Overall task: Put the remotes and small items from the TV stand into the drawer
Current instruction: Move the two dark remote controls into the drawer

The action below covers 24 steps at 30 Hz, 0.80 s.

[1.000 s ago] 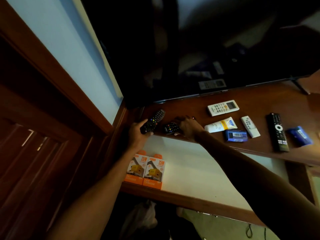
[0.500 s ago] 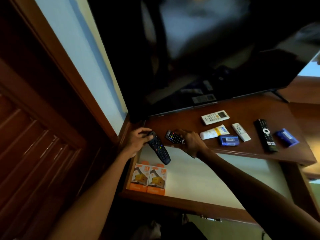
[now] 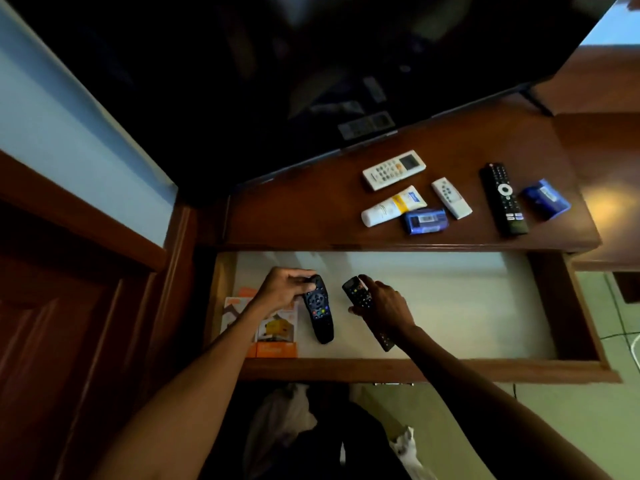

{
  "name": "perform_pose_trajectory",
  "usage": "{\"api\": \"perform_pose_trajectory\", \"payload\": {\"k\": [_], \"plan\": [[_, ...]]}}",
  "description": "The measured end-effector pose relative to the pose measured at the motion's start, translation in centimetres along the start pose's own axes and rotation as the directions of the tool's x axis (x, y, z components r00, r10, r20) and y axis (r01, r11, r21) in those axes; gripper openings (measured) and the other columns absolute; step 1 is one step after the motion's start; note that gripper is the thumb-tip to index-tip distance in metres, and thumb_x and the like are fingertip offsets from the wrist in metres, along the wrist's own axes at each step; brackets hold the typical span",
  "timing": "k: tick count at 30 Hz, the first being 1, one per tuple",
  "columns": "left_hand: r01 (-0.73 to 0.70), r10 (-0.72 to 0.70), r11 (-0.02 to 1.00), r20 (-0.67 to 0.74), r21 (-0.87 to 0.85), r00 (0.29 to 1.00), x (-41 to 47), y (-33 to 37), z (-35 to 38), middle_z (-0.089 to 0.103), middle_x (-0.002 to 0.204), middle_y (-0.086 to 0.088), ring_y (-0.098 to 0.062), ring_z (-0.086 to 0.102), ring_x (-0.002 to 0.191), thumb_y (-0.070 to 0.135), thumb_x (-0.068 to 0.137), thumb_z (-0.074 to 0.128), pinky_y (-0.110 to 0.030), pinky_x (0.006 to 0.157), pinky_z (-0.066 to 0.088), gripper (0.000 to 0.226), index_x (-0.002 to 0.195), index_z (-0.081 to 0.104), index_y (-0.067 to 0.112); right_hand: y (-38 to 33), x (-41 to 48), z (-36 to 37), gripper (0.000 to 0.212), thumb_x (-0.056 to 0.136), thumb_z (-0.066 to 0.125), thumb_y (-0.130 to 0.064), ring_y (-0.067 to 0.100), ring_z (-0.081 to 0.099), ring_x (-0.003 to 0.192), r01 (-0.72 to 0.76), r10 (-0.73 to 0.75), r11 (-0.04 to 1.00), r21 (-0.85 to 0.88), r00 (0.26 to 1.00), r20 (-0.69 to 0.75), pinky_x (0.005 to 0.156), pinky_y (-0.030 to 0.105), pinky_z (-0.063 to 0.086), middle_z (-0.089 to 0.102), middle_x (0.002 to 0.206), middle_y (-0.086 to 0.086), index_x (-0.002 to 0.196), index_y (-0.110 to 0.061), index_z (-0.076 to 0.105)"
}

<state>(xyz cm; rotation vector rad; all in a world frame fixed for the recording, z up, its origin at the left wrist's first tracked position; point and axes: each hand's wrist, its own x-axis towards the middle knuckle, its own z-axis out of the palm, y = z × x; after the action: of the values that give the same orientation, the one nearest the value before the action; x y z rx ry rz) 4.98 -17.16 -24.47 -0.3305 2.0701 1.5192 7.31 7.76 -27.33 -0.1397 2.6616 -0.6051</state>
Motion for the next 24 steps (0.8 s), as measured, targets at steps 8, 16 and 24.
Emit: {"api": "perform_pose_trajectory", "payload": {"k": [8,16,24], "plan": [[-0.044,0.015,0.938,0.087,0.344,0.996,4.9,-1.3,1.5,0.064,0.130,-0.007,-0.018,0.057,0.123,0.009,0.086,0.069,-0.030,0.108,0.041,0.035,0.121,0.068,0.013,0.8,2.9,2.2,0.084,0.084,0.065,-0.051,0.043,0.061,0.100,-0.045,0.047,0.999,-0.019,0.992,0.119,0.075,0.041,0.048,0.052,0.127,0.017,0.152,-0.031,0.020],[-0.056,-0.018,0.859,0.141,0.509,0.990,7.0,-2.1,1.8,0.063,0.132,-0.007,-0.020,0.056,0.125,0.010,0.089,0.066,-0.032,0.108,0.041,0.032,0.121,0.068,0.015,0.5,4.2,2.8,0.079,0.076,0.076,-0.046,0.045,0.060,0.101,-0.089,0.075,0.995,0.053,0.974,0.216,0.081,0.047,0.053,0.047,0.127,0.016,0.141,-0.025,0.037],[-0.078,-0.058,0.780,0.196,0.621,0.979,6.4,-2.2,1.3,0.059,0.134,-0.010,-0.026,0.054,0.123,0.023,0.078,0.079,-0.037,0.102,0.044,0.055,0.129,0.061,0.015,1.1,4.4,3.7,0.070,0.073,0.081,-0.020,0.045,0.060,0.095,-0.104,0.032,0.955,0.277,0.967,0.254,0.065,0.052,0.060,0.043,0.119,0.015,0.134,-0.025,0.046]]}}
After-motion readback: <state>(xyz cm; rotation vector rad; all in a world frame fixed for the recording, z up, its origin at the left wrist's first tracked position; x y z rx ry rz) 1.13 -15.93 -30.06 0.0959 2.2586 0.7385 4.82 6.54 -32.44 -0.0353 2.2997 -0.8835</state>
